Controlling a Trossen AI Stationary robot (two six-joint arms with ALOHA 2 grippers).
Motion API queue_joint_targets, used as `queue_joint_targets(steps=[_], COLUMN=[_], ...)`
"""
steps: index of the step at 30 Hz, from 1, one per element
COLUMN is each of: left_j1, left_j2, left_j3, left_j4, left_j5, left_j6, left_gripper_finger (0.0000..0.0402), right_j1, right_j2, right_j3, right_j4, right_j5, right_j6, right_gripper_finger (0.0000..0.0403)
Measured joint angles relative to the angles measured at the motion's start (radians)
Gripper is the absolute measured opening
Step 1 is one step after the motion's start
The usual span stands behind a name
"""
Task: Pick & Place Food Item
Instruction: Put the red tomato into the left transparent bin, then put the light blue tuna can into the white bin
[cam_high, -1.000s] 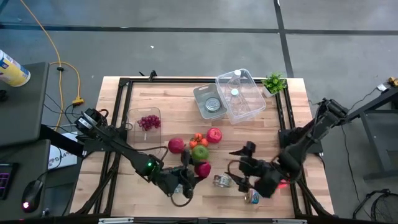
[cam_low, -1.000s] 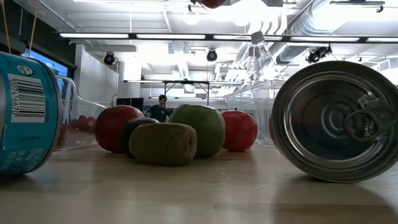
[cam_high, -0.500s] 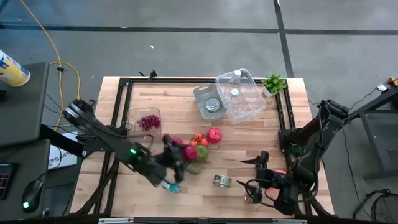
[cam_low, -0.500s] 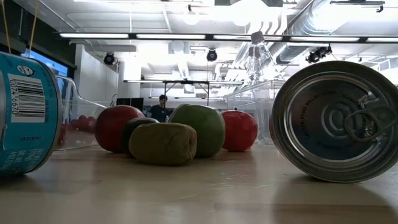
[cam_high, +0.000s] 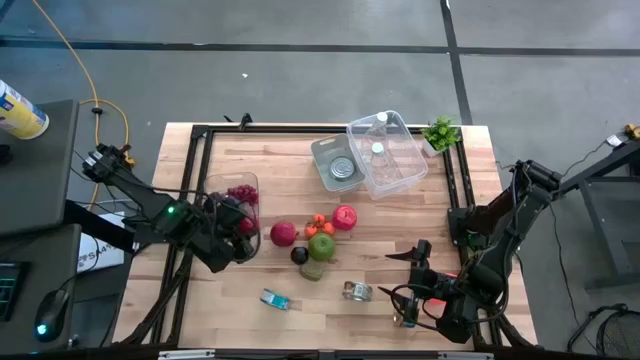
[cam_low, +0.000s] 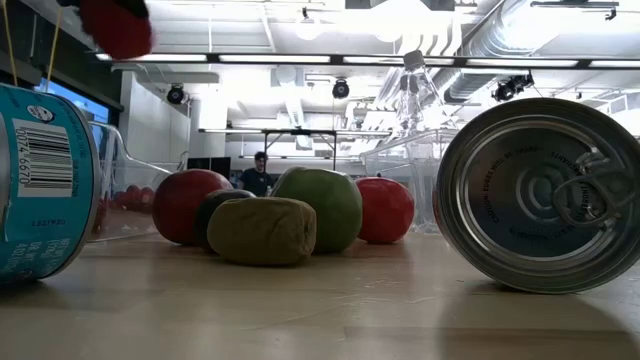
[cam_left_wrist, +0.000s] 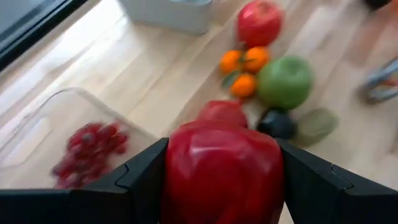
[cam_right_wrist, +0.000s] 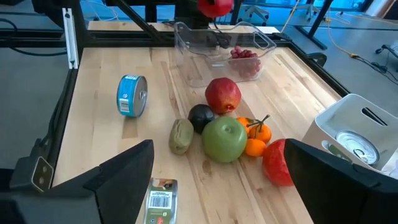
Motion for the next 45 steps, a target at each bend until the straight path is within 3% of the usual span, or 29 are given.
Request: queue_joint_targets(steps=[5,18,27,31,37,41,45], left_j1=[0.001,0.001,0.001,0.01,0.034,0.072,0.105], left_j2=[0.031,0.047,0.047,0.047,0.047,0.031,0.019], left_j3=[-0.001,-0.013,-0.013,-0.013,-0.013,-0.003,-0.003], left_j4=[-0.11,-0.158,-0.158,-0.165,-0.163,-0.152,-0.081], left_j5=[0.002,0.121,0.167,0.167,0.162,0.149,0.067], left_j6=[-0.092,-0.057,-0.051,-0.046,0.076,0.32,0.612], left_gripper_finger=[0.0249,0.0253,0.0333,0.0349,0.0351,0.0352,0.0352], right_j1=[0.0,0.0,0.0,0.0,0.0,-0.007,-0.026], right_j2=[0.0,0.0,0.0,0.0,0.0,-0.002,-0.009], right_j3=[0.0,0.0,0.0,0.0,0.0,0.0,-0.001], right_j4=[0.0,-0.002,-0.003,-0.003,-0.003,-0.002,0.003], right_j5=[-0.003,-0.009,-0.008,-0.008,0.002,0.106,0.158], right_j6=[-0.002,-0.004,-0.004,0.0,-0.003,-0.099,-0.247], right_gripper_finger=[0.0345,0.0346,0.0345,0.0346,0.0345,0.0346,0.0345])
